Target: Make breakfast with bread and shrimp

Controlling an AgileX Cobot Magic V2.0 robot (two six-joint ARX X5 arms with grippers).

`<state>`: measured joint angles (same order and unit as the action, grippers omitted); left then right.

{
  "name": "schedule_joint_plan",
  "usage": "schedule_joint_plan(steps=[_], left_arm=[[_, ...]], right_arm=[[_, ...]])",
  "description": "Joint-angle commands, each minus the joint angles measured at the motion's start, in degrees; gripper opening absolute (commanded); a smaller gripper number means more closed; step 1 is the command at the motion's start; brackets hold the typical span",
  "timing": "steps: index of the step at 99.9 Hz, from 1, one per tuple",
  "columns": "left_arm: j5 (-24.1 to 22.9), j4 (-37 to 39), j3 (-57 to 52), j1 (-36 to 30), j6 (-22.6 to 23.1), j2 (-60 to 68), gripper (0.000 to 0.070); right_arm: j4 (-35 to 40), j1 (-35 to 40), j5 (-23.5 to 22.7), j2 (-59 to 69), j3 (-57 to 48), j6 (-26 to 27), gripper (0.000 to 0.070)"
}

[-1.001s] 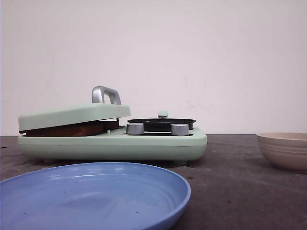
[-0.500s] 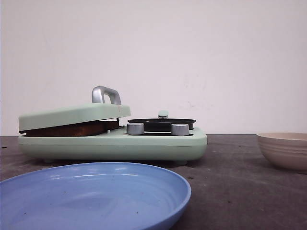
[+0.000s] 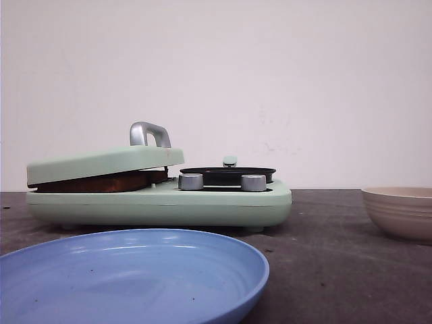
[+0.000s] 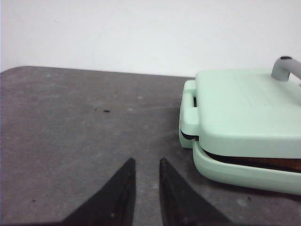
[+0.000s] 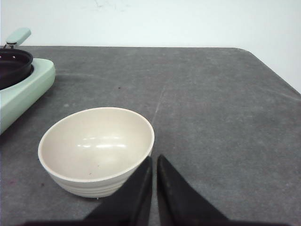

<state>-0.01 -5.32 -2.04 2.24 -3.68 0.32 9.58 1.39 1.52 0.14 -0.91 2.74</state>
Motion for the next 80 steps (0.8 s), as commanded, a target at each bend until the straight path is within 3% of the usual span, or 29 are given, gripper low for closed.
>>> schedule_joint_plan(steps=[1,15,80], left_arm=[[0.8,0.2,1.0,0.1,-1.6,-0.2,0.0],[1.5,-5.7,1.2,0.1,-1.5,-0.2,0.0],[0.9,-5.4,1.2,-1.1,-0.4,-0.2,0.0]], right_arm=[[-0.7,0.0,0.0,0.1,0.2,-0.6,0.001],[-0.7,0.0,0.0,0.1,0.2,-0.6,0.001],[-0.6,0.0,0.0,0.1,0.2,-0.6,0.001]])
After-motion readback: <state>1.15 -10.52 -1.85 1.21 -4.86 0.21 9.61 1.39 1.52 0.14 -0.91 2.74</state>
